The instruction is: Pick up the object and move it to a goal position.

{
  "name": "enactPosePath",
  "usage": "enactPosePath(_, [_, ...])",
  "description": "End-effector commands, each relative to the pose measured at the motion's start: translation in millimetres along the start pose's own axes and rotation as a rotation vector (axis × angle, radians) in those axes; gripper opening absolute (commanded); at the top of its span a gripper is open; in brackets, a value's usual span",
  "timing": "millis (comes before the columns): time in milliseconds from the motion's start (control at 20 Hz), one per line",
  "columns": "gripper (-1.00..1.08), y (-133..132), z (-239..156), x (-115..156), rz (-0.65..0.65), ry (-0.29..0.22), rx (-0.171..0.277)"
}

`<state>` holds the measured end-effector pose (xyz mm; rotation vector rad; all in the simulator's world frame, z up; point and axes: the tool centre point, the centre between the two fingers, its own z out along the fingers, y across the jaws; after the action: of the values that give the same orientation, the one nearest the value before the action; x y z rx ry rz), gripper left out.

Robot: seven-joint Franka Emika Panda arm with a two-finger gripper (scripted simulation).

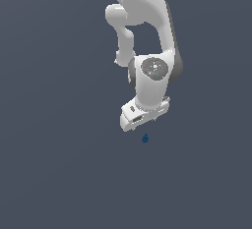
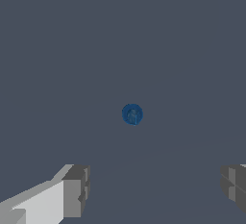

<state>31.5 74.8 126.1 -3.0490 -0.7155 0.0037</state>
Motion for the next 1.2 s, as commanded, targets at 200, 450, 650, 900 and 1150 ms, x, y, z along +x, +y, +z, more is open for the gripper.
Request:
enactPosePath(200, [1.0, -3.7, 18.6, 15.6, -0.179, -0.001, -0.007])
enactPosePath(450, [1.0, -5.7, 28.0, 23.0, -0.267, -0.002, -0.009])
enactPosePath(650, [1.0, -6.6, 32.3, 26.3, -0.306, -0.002, -0.01])
enactPosePath(900, [1.0, -6.9, 33.5, 26.8, -0.314, -0.002, -0.01])
enactPosePath(1150, [1.0, -6.9, 43.1, 26.7, -0.315, -0.002, -0.01])
